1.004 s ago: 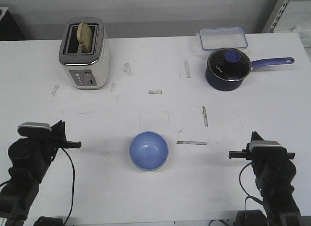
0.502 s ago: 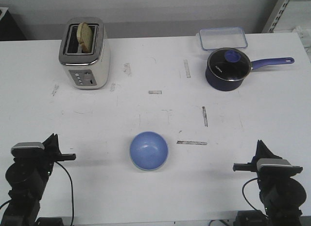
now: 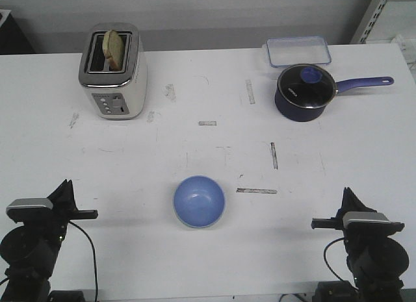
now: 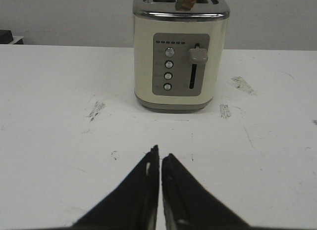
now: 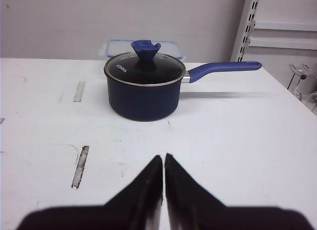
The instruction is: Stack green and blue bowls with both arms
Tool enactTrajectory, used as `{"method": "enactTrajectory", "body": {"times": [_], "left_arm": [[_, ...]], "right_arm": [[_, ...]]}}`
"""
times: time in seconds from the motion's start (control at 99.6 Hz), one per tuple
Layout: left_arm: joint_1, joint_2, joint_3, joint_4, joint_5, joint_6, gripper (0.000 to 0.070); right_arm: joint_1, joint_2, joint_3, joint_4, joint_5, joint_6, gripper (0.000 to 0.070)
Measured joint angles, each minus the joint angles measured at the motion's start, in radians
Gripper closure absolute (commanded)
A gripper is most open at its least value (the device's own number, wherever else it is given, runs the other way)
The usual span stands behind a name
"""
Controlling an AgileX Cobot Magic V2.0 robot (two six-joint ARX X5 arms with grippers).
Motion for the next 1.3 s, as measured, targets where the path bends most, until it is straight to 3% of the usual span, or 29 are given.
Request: {"method": "enactTrajectory", "body": {"times": [0.512,0.783,1.125,1.295], "left_arm": [[0.015,-0.118,-0.004,-0.027,0.0,0.0,0.0699],[0.054,-0.245,-0.167,-0.015,0.0,0.0,0.0699],[0.02,-0.398,-0.48,0.209,0.0,0.0,0.0699],[0.02,-0.395,-0.526,0.287,0.002,-0.001,0.0699]], "right_arm": [[0.0,0.0,0.0,0.0,0.0,0.0,0.07],[0.0,0.0,0.0,0.0,0.0,0.0,0.07],[0.0,0.0,0.0,0.0,0.0,0.0,0.07],[0.0,0.0,0.0,0.0,0.0,0.0,0.07]]}}
